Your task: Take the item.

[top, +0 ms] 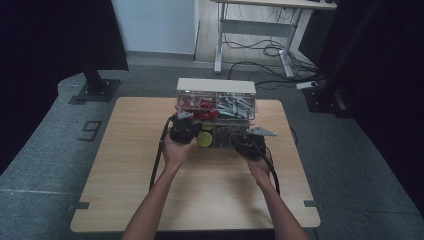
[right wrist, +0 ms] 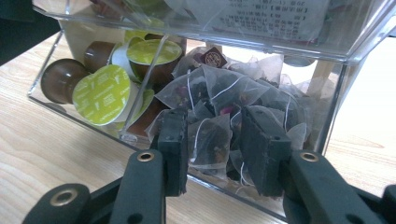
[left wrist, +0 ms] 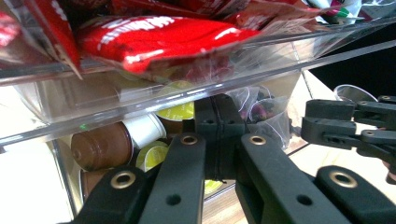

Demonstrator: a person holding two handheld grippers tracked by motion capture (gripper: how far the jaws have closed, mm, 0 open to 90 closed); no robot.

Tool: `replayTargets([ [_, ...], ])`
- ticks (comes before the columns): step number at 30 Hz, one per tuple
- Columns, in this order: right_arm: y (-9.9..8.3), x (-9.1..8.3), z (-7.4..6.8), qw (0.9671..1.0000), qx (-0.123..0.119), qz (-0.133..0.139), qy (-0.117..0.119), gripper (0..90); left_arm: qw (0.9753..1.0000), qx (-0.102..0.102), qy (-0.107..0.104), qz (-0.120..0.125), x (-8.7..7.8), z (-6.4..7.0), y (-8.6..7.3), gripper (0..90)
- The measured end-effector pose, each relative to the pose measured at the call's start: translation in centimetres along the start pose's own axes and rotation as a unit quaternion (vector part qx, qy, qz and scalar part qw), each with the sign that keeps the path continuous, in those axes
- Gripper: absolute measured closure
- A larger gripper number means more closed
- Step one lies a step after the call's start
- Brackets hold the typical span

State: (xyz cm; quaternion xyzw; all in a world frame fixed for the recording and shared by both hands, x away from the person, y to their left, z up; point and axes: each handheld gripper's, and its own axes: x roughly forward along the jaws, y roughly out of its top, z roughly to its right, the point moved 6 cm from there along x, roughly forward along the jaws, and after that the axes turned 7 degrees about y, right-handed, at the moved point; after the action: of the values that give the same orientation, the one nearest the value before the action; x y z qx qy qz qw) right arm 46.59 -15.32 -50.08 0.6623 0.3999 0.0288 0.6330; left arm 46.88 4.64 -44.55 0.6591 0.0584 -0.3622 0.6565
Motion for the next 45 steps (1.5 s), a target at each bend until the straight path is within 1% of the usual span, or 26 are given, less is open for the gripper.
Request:
replayTargets([
  [7, 0.0, 0.6, 0.4, 1.0, 0.003, -0.002, -0.003, 61.7, 1.0, -0.001, -0.001, 0.0, 0.1, 0.0, 0.0, 90.0],
  [16, 0.0, 1.5, 1.0, 0.9998, 0.019, -0.005, -0.007, 61.7, 1.0, 0.0, -0.002, 0.0, 0.1, 0.1, 0.0, 90.0],
  [23, 0.4, 1.9, 0.9, 0.9998, 0.016, -0.006, -0.007, 61.7, 1.0, -0.001, -0.002, 0.0, 0.1, 0.1, 0.0, 90.0],
  [24, 0.3, 2.2, 1.0, 0.9997, 0.019, -0.011, -0.009, 61.7, 1.0, -0.001, -0.003, 0.0, 0.1, 0.1, 0.0, 90.0],
  [29, 0.1, 2.6, 1.2, 0.9996, 0.022, -0.014, -0.01, 62.3, 1.0, -0.001, -0.005, 0.0, 0.1, 0.1, 0.0, 90.0],
  [30, 0.1, 2.6, 1.2, 0.9997, 0.021, -0.011, -0.01, 66.3, 1.0, -0.003, -0.006, 0.001, 0.1, 0.1, 0.0, 90.0],
  [35, 0.1, 2.6, 1.2, 0.9997, 0.017, -0.016, -0.005, 76.8, 1.0, -0.004, -0.007, 0.001, 0.0, 0.1, 0.0, 90.0],
  [36, 0.1, 2.6, 1.2, 0.9997, 0.017, -0.016, -0.005, 76.8, 1.0, -0.004, -0.007, 0.001, 0.0, 0.1, 0.0, 90.0],
  [37, 0.1, 2.5, 1.2, 0.9998, 0.016, -0.014, -0.001, 81.1, 1.0, -0.005, -0.007, 0.001, 0.1, 0.1, 0.0, 90.0],
  [39, 0.0, 2.5, 1.1, 0.9997, 0.017, -0.015, 0.003, 84.8, 1.0, -0.006, -0.008, 0.0, 0.1, 0.1, 0.0, 90.0],
  [42, -0.2, 2.4, 1.0, 0.9998, 0.012, -0.014, 0.004, 88.4, 0.9999, -0.007, -0.008, 0.0, 0.1, 0.1, 0.0, 90.0],
  [45, -0.2, 2.1, 1.0, 0.9999, 0.01, -0.009, 0.006, 88.9, 1.0, -0.006, -0.007, 0.0, 0.1, 0.1, 0.0, 90.0],
])
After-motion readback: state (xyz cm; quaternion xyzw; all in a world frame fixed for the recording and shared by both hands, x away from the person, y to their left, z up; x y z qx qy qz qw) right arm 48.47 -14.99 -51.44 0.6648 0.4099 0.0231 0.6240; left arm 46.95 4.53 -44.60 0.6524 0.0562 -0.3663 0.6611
